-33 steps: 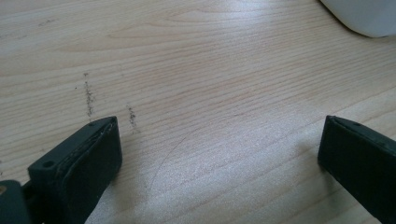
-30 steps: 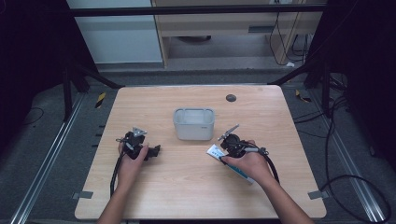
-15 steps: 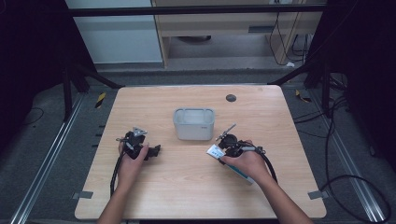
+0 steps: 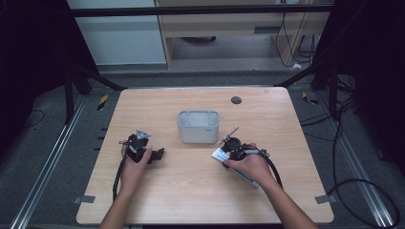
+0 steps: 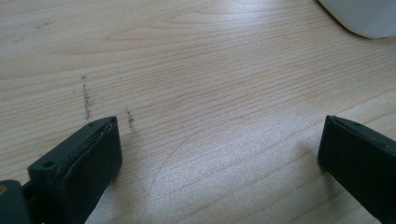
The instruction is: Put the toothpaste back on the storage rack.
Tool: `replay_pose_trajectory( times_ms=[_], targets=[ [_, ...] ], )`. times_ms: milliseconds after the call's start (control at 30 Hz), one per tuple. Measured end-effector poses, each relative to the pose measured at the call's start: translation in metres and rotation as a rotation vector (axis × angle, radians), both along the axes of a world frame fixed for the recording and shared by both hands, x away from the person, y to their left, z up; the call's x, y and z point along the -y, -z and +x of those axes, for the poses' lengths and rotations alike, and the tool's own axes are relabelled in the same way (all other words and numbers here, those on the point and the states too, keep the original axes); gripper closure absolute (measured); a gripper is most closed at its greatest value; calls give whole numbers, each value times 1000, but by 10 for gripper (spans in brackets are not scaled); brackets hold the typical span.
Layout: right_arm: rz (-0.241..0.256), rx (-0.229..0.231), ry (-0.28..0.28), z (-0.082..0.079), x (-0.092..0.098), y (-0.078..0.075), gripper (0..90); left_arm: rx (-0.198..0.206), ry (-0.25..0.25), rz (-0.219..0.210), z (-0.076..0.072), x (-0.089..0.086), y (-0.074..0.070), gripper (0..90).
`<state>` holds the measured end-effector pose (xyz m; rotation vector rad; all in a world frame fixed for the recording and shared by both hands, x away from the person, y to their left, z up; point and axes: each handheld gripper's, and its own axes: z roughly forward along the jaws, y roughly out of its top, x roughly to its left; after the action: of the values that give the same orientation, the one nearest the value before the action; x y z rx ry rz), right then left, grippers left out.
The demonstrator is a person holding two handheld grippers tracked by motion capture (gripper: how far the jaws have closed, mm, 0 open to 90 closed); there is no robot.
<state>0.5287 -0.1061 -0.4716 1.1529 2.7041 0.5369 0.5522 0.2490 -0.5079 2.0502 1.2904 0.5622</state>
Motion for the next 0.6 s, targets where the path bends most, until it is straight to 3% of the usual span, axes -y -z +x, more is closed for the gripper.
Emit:
replay_pose_trajectory(
  times_ms=[600],
  targets=[
    [-15,-15,5,2,0,-1,601,0,0,-1,0,0,0,0]
  ],
)
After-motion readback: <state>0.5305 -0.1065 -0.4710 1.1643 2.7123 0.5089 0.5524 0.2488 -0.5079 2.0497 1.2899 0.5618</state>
